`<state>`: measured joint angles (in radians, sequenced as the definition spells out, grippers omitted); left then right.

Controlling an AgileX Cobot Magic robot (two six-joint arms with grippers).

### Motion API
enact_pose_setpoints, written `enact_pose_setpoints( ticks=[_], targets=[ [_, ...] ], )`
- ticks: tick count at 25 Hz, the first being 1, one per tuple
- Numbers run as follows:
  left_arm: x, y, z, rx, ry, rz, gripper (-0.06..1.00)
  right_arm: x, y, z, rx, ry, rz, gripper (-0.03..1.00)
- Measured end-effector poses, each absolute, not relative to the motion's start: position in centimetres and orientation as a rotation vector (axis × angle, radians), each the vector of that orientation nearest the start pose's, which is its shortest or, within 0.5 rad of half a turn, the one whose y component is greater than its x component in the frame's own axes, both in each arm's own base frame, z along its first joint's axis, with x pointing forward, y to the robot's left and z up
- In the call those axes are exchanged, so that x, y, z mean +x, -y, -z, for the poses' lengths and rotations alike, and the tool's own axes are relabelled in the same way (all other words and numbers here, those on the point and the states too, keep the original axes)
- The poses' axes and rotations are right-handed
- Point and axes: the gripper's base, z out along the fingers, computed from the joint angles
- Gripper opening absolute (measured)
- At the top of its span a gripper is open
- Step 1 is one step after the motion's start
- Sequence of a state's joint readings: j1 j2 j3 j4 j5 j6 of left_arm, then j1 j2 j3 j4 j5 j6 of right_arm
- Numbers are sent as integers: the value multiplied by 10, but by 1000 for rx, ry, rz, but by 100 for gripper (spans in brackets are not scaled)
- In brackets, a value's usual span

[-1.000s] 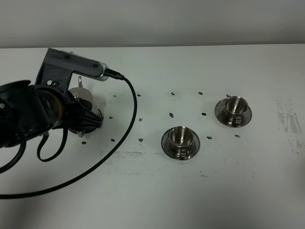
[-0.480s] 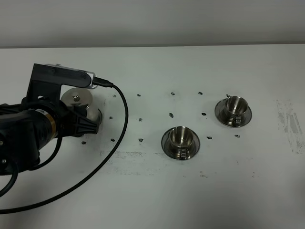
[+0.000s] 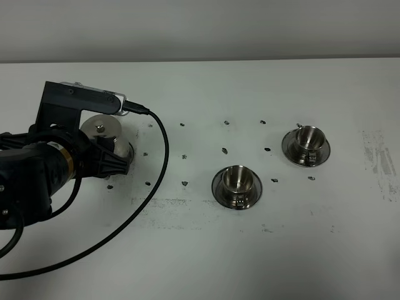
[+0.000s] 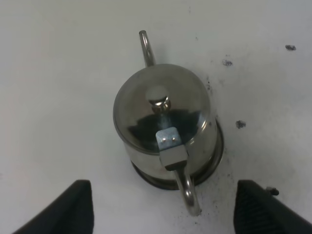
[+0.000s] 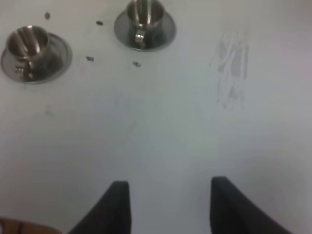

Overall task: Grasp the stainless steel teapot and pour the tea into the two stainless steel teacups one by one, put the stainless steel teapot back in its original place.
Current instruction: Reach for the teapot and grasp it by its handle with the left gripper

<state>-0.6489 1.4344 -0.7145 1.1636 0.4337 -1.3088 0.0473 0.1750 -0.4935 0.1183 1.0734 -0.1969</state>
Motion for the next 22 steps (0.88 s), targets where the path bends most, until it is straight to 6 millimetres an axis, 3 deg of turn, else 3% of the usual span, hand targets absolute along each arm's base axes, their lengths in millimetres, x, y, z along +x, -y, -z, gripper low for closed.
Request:
enact_pose_setpoints(
  ticks=[14, 22],
  targets=[
    [239, 135, -217, 388, -2263, -100, 59, -6, -9, -275, -248, -2043, -51, 38],
    [240, 135, -218, 411, -2250, -107, 59, -7, -11, -275, -237, -2038, -65, 38]
  ],
)
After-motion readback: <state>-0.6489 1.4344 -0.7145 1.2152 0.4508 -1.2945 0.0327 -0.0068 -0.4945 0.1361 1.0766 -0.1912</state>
